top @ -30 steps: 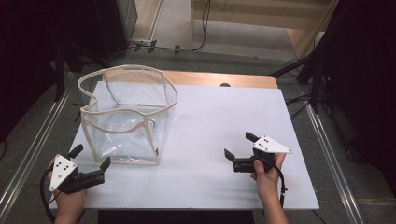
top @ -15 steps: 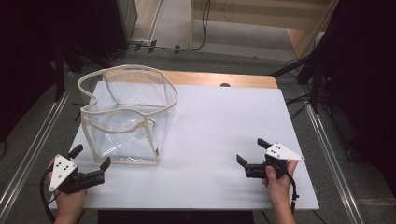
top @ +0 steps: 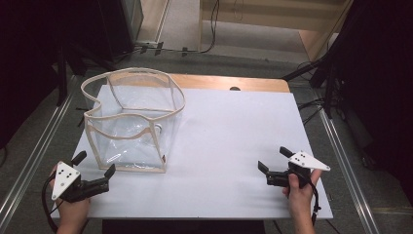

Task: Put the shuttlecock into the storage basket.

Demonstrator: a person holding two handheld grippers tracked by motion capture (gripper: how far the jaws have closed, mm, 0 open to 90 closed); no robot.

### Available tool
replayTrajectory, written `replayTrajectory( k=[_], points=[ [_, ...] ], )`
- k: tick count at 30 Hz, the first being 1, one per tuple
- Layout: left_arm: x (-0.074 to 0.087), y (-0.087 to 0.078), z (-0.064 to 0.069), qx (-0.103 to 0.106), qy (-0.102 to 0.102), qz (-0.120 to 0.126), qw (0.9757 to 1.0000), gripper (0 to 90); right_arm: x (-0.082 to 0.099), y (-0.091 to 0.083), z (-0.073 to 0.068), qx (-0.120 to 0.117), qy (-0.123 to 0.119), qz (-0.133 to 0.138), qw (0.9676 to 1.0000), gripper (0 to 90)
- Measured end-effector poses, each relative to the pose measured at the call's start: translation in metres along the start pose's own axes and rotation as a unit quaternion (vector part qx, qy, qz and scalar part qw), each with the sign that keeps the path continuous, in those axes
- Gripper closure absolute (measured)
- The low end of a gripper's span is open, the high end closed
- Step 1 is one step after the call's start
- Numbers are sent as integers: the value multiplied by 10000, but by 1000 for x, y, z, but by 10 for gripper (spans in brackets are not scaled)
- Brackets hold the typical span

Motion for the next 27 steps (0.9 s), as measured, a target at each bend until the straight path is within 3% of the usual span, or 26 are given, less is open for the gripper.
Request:
replayTrajectory(
  k=[23, 27],
  points=[
    [0, 0, 0, 9, 0, -4, 10000, 0, 10, -17, 30, 323, 124, 75, 9994, 0],
    [0, 0, 0, 21, 2, -8, 10000, 0, 9, -22, 34, 379, 248, 175, 9988, 0]
  ],
)
Point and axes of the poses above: each handheld gripper's, and its own axes: y roughly forward along the jaws, x roughly out of its underside, z roughly to its right, the point moved 4 cm from there along y, roughly forward along the jaws, and after that the axes turned 2 degrees about x, right-handed, at the moved point
